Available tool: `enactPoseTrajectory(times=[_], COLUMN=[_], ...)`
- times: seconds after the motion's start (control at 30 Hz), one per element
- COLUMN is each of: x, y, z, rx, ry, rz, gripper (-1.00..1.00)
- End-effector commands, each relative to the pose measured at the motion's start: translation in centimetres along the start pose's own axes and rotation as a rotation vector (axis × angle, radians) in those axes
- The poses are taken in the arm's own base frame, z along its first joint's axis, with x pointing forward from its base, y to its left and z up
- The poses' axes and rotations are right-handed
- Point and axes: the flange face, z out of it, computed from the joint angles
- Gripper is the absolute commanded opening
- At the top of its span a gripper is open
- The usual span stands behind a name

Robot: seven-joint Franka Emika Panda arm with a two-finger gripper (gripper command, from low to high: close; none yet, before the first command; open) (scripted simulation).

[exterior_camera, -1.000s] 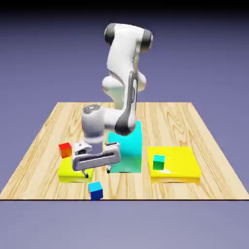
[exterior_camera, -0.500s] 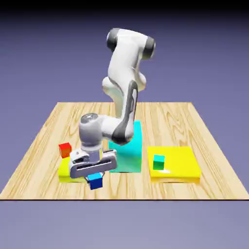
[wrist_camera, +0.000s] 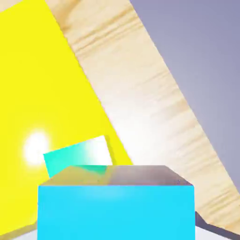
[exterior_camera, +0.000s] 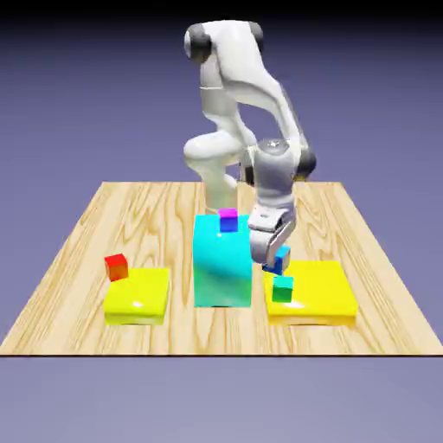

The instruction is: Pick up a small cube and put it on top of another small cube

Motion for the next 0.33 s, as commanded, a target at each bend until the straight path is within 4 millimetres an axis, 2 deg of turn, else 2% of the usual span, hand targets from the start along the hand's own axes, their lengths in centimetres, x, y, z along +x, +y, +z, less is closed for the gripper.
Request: enactPoseTrajectory(times=[0.0, 0.17, 0.2, 0.23, 0.27, 0.3], x=[0.0, -0.1, -0.1, -0.1, -0.1, 0.1], y=[0.0, 0.1, 0.1, 0.1, 0.1, 0.0], z=[0.0, 6.9, 7.0, 7.0, 7.0, 5.6], rx=[-0.001, -0.001, -0.001, -0.001, -0.001, 0.001], ry=[0.001, 0.001, 0.001, 0.001, 0.001, 0.001], rz=[0.000, 0.000, 0.000, 0.000, 0.000, -0.001], gripper=[-1.00, -1.00, -1.00, 1.00, 1.00, 1.00])
